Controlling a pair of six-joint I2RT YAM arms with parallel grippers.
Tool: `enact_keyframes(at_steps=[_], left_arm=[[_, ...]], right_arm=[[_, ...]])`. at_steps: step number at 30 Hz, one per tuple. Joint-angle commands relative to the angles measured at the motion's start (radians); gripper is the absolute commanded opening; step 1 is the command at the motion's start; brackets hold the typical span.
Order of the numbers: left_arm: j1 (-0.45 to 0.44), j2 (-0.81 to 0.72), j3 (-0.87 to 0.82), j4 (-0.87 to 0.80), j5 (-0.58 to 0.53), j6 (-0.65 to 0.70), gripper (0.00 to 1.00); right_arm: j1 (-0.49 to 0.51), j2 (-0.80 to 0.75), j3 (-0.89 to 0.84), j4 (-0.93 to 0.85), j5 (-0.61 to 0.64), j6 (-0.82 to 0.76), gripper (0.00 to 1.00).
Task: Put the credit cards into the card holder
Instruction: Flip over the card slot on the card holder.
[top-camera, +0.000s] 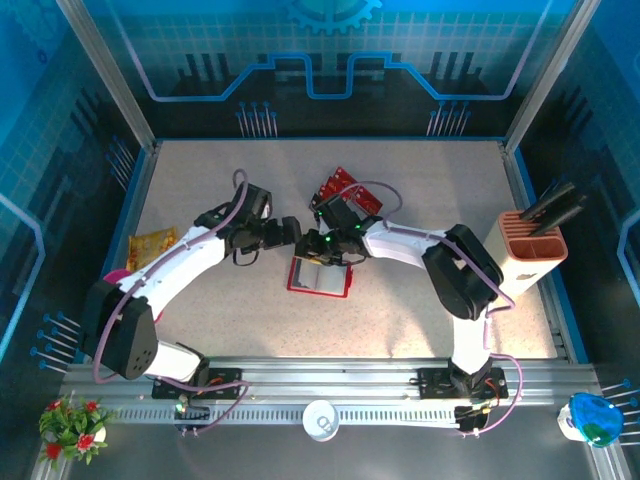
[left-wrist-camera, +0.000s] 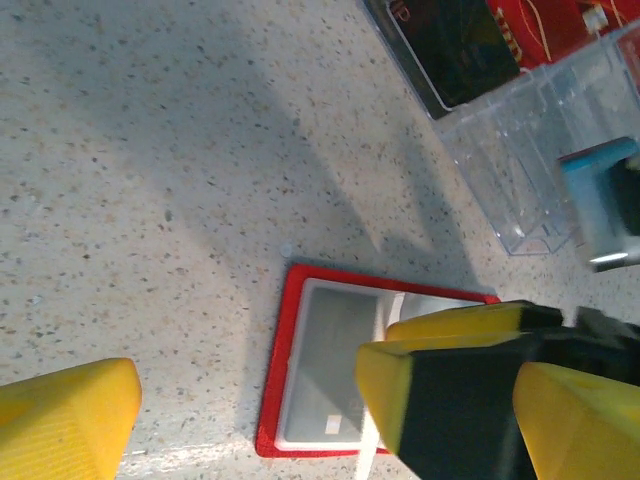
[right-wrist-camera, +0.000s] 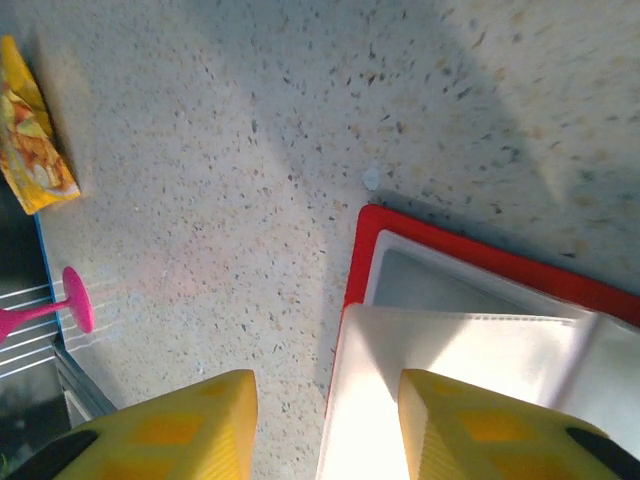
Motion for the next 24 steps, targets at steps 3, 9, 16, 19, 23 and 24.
enact_keyframes(at_steps=[3,9,16,19,23,24], left_arm=[[0.028,-0.030,-0.031,-0.003,0.031,-0.010,0.97],[0.036,-0.034,-0.043,0.002,0.034,-0.009,0.98],[0.040,-0.007,-0.040,0.011,0.045,0.001,0.99],[0.040,0.018,-0.031,0.014,0.053,0.018,0.99],[0.040,0.043,-0.030,0.037,0.092,0.022,0.99],[0.040,0.050,-0.029,0.042,0.100,0.025,0.99]], right_arm=[[0.027,0.083,0.067,-0.015,0.004,0.022,0.43],[0.025,0.111,0.056,0.011,-0.017,0.033,0.43],[-0.003,0.041,0.014,0.088,-0.069,0.038,0.42],[-0.024,-0.047,-0.042,0.108,-0.052,0.046,0.42],[-0.063,-0.187,-0.141,0.057,0.017,0.036,0.43],[-0.075,-0.225,-0.166,0.032,0.037,0.026,0.43]])
